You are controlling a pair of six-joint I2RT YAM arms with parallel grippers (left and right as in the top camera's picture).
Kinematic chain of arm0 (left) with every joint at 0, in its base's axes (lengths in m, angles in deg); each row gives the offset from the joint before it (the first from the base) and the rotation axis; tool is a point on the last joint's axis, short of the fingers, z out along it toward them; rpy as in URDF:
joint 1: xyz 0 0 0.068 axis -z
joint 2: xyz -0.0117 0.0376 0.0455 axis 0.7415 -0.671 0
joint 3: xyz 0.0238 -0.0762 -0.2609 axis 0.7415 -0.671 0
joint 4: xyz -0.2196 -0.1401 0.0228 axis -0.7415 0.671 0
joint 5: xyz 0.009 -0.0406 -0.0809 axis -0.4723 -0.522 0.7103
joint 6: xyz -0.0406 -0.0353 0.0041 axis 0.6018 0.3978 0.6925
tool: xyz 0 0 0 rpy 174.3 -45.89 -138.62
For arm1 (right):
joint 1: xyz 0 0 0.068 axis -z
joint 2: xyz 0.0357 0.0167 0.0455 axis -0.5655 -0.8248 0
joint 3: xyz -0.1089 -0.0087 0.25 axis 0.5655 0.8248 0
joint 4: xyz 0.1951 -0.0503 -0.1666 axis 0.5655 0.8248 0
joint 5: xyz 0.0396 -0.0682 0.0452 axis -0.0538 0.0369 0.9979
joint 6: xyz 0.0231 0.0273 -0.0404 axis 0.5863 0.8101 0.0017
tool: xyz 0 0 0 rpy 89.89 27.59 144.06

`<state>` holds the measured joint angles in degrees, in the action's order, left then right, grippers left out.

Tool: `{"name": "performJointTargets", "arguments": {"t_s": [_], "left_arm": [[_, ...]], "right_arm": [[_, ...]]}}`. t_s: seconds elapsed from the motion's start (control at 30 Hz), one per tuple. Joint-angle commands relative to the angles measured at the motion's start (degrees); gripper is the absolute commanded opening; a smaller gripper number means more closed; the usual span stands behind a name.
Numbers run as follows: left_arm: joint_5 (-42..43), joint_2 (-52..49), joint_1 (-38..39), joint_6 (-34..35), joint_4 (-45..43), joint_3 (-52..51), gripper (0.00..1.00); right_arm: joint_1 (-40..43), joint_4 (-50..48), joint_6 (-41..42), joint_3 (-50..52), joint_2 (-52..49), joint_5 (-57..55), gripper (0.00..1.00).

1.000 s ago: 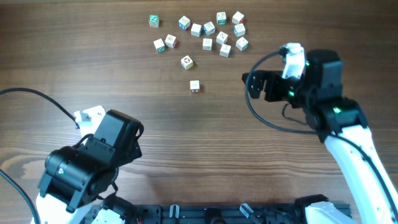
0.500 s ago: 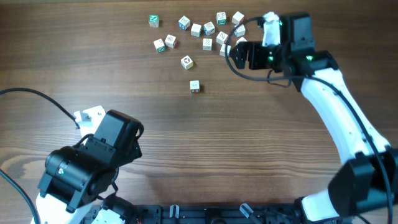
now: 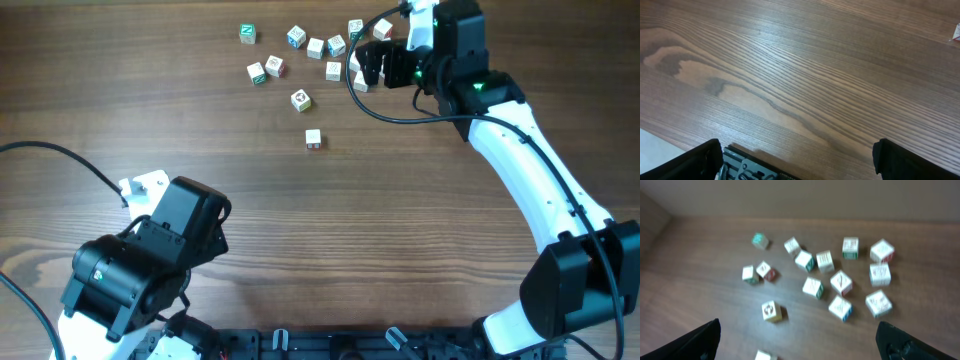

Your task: Form a horizontal line

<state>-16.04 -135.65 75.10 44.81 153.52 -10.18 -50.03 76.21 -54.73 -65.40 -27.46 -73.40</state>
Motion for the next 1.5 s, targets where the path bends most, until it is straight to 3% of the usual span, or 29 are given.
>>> {"name": "performJointTargets", "arguments": {"t_s": [0.0,0.6,0.77,0.97,1.47], "left_arm": [[-0.9,0.1,-0.4,1.2,0.0,-0.3,1.00],[-0.9,0.1,-0.4,1.2,0.0,-0.3,1.00],[-0.9,0.1,-0.4,1.2,0.0,-0.3,1.00],[-0.9,0.1,-0.4,1.2,0.0,-0.3,1.00],[-0.9,0.1,-0.4,1.2,0.0,-0.3,1.00]], "right_arm": [[-0.4,-1.7,0.7,-1.5,-2.1,-2.2,1.00],[-1.8,-2.7,-8.9,-18.2,-26.5,-8.0,0.99],[-1.8,-6.4,-9.9,-18.4,-31.1,-7.8,0.79],[-1.8,-9.2,-10.3,-18.4,-34.3,-5.8,0.65],[-2.0,-15.0,-11.9,-18.4,-38.8,-4.6,0.64]]}}
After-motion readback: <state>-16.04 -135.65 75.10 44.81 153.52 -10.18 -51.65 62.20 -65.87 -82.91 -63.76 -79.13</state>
